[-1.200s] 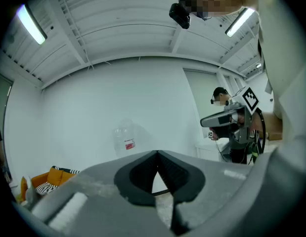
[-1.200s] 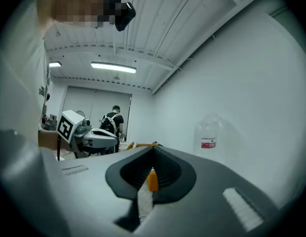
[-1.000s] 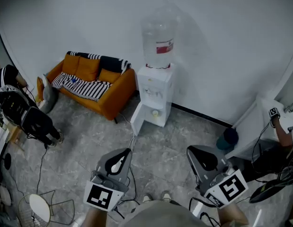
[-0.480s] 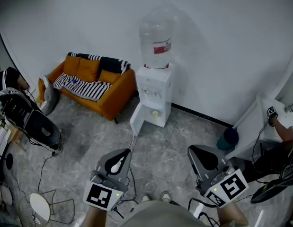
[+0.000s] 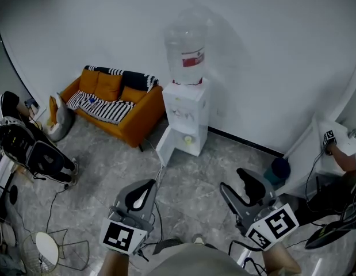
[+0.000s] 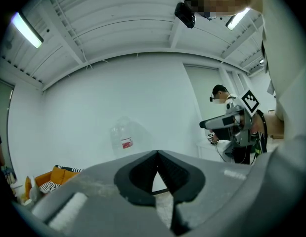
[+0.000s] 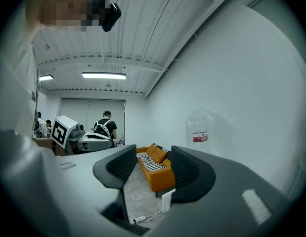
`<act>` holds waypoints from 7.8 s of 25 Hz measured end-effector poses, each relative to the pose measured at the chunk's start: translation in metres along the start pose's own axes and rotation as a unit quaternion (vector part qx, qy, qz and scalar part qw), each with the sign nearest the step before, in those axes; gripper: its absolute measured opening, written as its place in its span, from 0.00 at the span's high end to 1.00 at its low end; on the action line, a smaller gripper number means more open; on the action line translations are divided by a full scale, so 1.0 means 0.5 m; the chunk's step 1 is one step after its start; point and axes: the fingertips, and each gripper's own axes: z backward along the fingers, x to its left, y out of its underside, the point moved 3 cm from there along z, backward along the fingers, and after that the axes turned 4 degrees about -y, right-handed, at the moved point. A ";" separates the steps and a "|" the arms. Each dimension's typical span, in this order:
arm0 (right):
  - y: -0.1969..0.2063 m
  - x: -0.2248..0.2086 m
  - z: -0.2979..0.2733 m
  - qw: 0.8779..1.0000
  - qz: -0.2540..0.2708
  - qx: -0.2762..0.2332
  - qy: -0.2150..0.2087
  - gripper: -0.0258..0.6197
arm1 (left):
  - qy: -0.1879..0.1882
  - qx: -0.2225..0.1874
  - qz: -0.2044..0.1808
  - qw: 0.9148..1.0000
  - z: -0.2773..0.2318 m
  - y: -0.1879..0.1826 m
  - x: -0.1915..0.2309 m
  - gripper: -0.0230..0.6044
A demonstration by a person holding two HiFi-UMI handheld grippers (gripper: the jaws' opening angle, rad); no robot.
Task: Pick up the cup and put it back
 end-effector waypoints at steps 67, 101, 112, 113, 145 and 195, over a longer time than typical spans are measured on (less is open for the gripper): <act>0.088 -0.317 -0.887 0.996 -0.003 0.087 0.019 0.60 | 0.016 0.024 0.032 0.999 -0.578 0.156 0.711 0.96; 0.511 -0.590 -1.052 0.990 -0.033 0.119 -0.072 0.60 | -0.073 0.054 0.023 0.996 -0.885 0.513 0.653 0.96; 0.839 -0.618 -1.075 0.989 -0.028 0.134 -0.060 0.60 | -0.042 0.042 0.004 0.998 -0.955 0.818 0.618 0.96; 0.870 -0.620 -1.077 0.989 -0.027 0.135 -0.059 0.60 | -0.038 0.039 0.001 0.999 -0.963 0.848 0.612 0.96; 1.633 -0.742 -1.213 0.988 0.003 0.136 -0.071 0.61 | 0.017 0.041 0.050 0.998 -1.184 1.561 0.507 0.96; 2.078 -1.026 -1.397 0.966 -0.022 0.218 0.138 0.42 | 0.019 0.036 -0.033 0.999 -1.389 1.876 0.544 0.96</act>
